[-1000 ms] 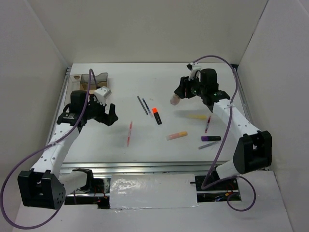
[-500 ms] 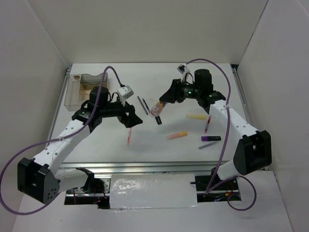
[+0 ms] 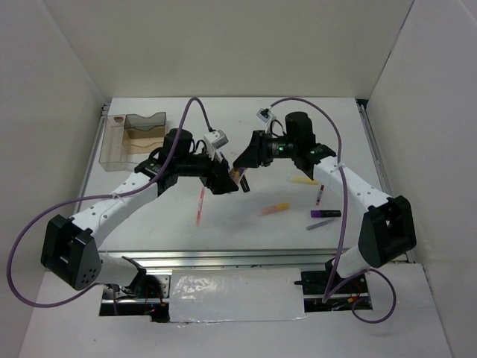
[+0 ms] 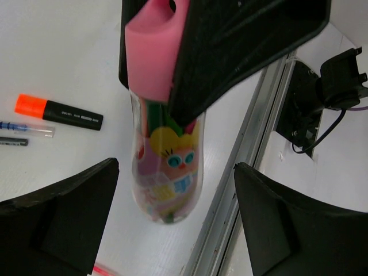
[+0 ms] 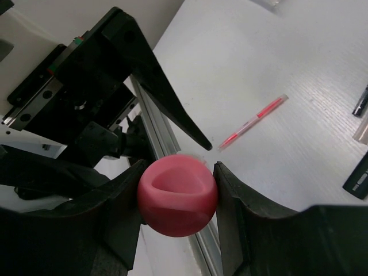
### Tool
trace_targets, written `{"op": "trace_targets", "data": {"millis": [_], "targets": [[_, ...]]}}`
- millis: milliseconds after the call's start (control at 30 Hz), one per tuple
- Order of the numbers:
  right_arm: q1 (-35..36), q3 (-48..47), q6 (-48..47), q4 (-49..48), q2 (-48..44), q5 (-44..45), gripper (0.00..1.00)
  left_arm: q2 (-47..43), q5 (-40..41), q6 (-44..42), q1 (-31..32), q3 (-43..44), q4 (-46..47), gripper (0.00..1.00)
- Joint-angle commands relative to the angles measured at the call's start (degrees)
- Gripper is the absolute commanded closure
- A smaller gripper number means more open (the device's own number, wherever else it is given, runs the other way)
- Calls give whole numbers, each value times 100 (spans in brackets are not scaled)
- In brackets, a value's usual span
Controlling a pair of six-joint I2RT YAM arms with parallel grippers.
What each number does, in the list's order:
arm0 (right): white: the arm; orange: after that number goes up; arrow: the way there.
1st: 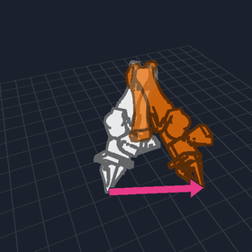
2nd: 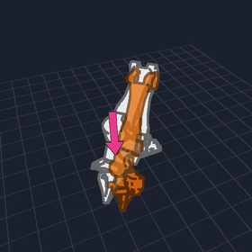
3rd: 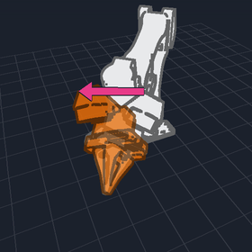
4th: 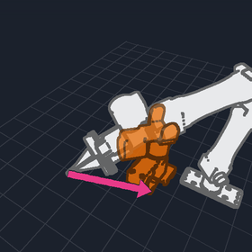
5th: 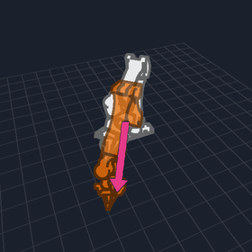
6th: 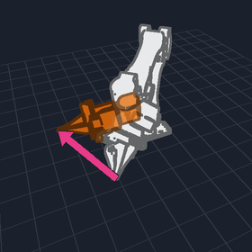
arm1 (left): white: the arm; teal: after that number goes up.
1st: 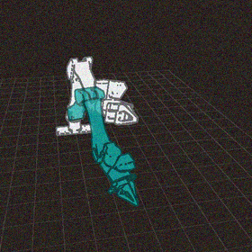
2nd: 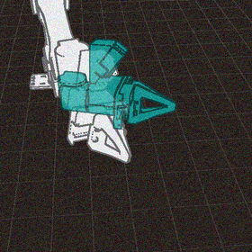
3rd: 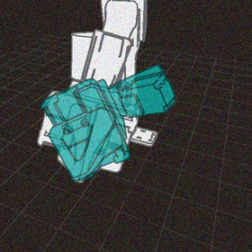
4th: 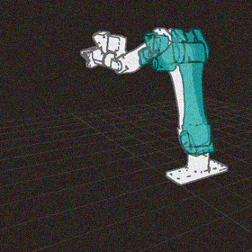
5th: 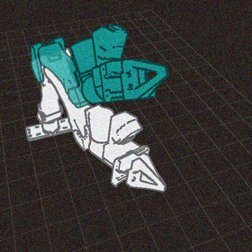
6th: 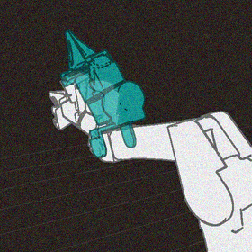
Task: Sort the stationery into containers
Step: Place the stationery in the storage box.
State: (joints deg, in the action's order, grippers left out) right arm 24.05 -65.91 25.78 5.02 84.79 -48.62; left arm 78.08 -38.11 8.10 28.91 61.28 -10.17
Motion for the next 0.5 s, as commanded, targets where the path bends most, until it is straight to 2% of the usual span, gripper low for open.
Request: {"op": "trace_targets", "data": {"millis": [0,133,200,233,267,367,467], "targets": [[73,17,322,-649,-60,-315,100,58,-30,245,45,218,446,7],[82,-10,524,-782,2,-438,100,110,58,324,45,122,516,9],[108,-36,560,-792,46,-464,100,119,58,333,45,121,534,14],[126,-45,542,-792,72,-464,100,119,58,333,54,121,534,19],[126,-45,559,-792,81,-455,100,111,58,333,45,113,534,19],[135,-45,560,-792,81,-447,100,93,119,289,45,95,490,37],[126,-45,525,-757,72,-420,100,49,207,271,45,60,455,48]]}}
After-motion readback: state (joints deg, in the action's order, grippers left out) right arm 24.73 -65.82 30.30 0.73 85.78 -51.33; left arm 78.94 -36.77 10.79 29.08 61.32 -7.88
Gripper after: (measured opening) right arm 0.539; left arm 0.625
